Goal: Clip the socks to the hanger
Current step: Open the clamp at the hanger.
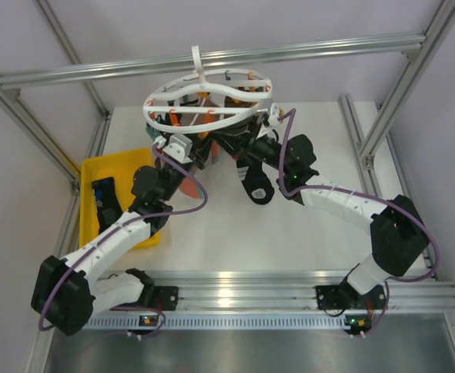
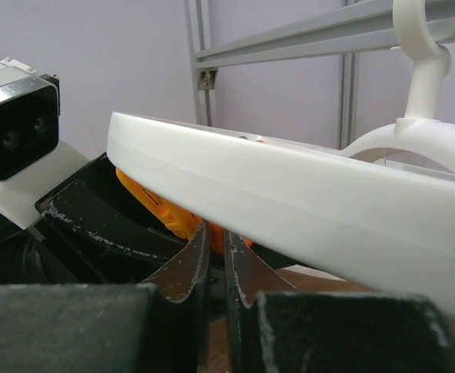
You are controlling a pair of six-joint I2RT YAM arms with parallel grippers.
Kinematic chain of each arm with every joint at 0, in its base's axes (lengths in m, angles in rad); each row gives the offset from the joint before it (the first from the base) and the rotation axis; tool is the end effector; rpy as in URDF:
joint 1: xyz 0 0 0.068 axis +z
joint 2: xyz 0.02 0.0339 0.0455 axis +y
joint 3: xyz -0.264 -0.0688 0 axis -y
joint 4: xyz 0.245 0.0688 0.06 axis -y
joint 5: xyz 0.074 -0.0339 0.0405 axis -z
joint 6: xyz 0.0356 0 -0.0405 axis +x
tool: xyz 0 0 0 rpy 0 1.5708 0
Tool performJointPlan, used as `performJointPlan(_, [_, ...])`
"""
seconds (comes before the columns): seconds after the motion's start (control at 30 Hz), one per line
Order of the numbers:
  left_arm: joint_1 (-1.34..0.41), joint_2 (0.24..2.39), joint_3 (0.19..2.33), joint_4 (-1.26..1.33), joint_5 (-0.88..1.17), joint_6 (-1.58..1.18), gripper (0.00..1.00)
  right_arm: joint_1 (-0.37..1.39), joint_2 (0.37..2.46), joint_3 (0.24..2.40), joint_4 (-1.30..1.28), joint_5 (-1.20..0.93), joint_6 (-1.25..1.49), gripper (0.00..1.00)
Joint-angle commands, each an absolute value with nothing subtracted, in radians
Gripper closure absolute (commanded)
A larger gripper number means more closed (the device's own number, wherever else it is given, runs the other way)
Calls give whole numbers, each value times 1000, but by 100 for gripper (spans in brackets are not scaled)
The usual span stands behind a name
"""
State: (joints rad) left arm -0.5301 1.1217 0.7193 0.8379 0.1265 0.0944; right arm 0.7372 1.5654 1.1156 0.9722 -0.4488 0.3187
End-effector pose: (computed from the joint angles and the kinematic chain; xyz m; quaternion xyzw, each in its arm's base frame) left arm 0.2164 -0.1320 0.3567 0.2156 0.4943 -0.2151 0.8142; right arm 0.2541 0.2516 0.3779 -0.2898 0.4373 0.5214 0.6730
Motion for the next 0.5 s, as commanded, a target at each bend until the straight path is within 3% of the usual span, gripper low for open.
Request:
performJointPlan(0.0, [-525, 1124, 767, 908, 140, 98, 72, 735, 1548, 1167, 985, -430, 331, 100])
performJointPlan(0.03, [-523, 1123, 764, 907, 158, 89, 83, 733, 1548, 1167, 983, -411, 331, 100])
performJointPlan(0.13, [-511, 1112, 758, 894, 208, 51, 100, 735, 1549, 1164, 985, -388, 321, 95])
performJointPlan(0.17, [-509, 1109, 758, 879, 216, 38, 100, 733, 1549, 1163, 986, -377, 322, 89])
performJointPlan(0.2, [-505, 1108, 758, 873, 218, 29, 100, 732, 1548, 1163, 986, -365, 325, 70])
performJointPlan(0.27, [-494, 1108, 756, 864, 233, -8, 100, 727, 1548, 1166, 988, -353, 331, 54])
performJointPlan(0.33, [-463, 1109, 758, 865, 261, -87, 100, 721, 1548, 1167, 995, -348, 331, 47])
performJointPlan(0.47, [-428, 1117, 756, 877, 310, -149, 100, 710, 1558, 1180, 1006, -348, 330, 43])
